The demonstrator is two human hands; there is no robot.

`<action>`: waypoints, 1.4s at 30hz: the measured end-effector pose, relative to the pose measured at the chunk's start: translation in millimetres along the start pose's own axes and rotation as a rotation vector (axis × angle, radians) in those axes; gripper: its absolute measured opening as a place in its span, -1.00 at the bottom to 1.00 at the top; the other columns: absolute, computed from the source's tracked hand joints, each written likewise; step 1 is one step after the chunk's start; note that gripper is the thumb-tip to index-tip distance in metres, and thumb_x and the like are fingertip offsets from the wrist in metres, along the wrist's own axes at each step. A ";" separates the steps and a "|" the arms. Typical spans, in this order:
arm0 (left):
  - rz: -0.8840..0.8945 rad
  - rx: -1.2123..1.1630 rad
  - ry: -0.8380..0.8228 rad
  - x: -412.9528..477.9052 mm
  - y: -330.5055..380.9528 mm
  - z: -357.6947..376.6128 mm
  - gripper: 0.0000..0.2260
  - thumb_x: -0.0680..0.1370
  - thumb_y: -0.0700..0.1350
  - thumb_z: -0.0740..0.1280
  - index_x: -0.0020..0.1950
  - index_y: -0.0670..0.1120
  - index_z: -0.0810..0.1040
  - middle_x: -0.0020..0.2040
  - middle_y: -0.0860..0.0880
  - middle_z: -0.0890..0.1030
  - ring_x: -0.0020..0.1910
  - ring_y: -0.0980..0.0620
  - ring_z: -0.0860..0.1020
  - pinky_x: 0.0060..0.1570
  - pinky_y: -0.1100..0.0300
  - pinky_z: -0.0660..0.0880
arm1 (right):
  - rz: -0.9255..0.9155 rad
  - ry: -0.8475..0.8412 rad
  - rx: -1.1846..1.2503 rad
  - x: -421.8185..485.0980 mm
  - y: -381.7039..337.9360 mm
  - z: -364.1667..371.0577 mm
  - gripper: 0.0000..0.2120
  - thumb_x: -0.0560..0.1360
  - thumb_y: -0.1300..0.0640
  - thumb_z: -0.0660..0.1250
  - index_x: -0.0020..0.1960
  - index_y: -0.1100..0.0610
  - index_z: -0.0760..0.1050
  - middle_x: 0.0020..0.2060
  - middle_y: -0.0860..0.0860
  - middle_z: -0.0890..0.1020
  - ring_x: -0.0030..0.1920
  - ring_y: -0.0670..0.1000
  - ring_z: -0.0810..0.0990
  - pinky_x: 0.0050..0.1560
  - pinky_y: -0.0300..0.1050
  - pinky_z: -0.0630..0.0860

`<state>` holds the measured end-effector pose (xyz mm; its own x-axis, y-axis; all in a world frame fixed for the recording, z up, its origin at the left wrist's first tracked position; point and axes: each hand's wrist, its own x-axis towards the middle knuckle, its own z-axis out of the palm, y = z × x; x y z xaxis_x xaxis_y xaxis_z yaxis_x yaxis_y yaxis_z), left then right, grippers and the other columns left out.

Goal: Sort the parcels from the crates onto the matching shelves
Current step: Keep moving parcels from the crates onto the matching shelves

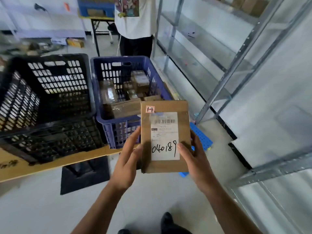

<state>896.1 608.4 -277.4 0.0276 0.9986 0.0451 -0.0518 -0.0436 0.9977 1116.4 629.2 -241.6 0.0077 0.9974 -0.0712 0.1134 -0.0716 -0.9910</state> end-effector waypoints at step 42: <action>0.836 0.586 -0.752 11.9 88.7 641.1 -0.39 0.60 0.41 0.03 0.62 0.36 -0.08 0.68 0.18 -0.09 0.66 0.01 -0.15 0.57 -0.17 0.02 | -0.145 1.079 -0.099 -222.1 -7.1 -561.8 -0.31 0.52 -0.13 0.35 0.60 -0.12 0.23 0.42 0.11 0.44 0.32 0.19 0.60 0.11 0.25 0.69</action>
<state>1531.9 597.3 -156.0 0.7683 0.4052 0.4954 0.1158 -0.8493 0.5151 1672.1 408.4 -154.9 0.8489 0.4755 0.2308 0.2630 -0.0012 -0.9648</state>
